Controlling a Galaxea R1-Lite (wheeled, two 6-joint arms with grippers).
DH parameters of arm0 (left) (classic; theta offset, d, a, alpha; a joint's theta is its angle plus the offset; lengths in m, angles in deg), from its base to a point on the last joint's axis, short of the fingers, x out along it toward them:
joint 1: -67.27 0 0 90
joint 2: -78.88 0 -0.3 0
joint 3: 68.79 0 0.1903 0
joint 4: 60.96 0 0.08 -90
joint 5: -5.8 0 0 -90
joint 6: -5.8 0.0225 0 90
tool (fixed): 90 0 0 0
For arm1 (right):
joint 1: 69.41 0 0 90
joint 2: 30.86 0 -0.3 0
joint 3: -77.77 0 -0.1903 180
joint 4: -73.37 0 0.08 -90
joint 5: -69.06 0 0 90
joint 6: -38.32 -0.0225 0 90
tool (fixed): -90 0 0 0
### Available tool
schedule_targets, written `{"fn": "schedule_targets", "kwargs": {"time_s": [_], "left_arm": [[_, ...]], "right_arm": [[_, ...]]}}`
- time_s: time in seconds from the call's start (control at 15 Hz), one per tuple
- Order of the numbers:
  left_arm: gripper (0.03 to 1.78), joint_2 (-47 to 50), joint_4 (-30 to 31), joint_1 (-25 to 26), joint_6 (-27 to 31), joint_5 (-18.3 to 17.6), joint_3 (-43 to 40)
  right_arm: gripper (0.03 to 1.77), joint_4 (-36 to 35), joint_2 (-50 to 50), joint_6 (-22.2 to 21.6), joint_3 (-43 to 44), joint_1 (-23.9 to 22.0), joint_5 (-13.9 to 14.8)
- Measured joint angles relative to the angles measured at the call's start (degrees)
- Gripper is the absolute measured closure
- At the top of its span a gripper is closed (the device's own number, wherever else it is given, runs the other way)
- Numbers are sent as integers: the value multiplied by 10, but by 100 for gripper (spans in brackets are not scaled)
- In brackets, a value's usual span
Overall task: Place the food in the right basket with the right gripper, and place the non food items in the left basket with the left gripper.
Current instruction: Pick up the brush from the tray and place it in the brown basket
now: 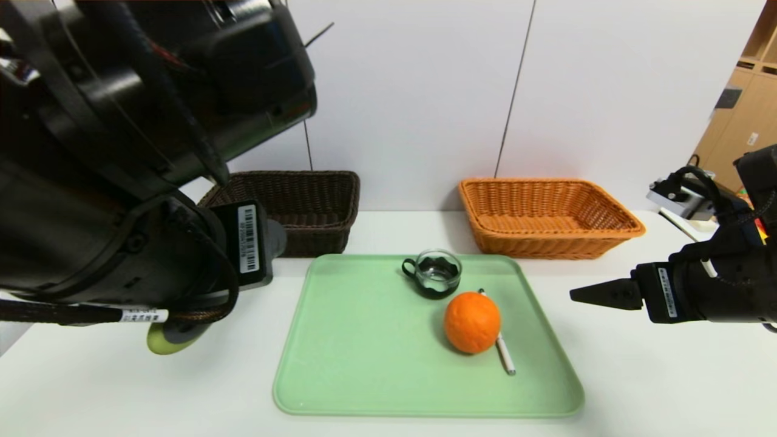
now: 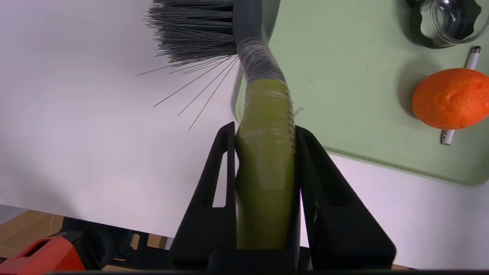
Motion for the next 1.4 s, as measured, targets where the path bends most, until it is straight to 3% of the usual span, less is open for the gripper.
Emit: {"fn": "schedule_targets", "kwargs": {"time_s": [0.13, 0.33, 0.67, 0.8, 1.2, 1.4], "left_arm": [[131, 18, 1, 1, 27, 32, 0], [131, 35, 18, 22, 75, 40, 1], [131, 43, 115, 132, 220, 31, 1], [131, 44, 169, 181, 305, -4, 1], [131, 35, 249, 312, 514, -178, 0], [131, 11, 287, 354, 591, -214, -4]], "right_arm": [[10, 0, 3, 0, -1, 0, 0], [10, 1, 10, 0, -4, 0, 0], [10, 3, 28, 0, -12, -1, 0], [10, 2, 34, 0, -17, -1, 0], [10, 4, 50, 0, -26, -2, 1], [10, 5, 59, 0, -33, -2, 2]]}}
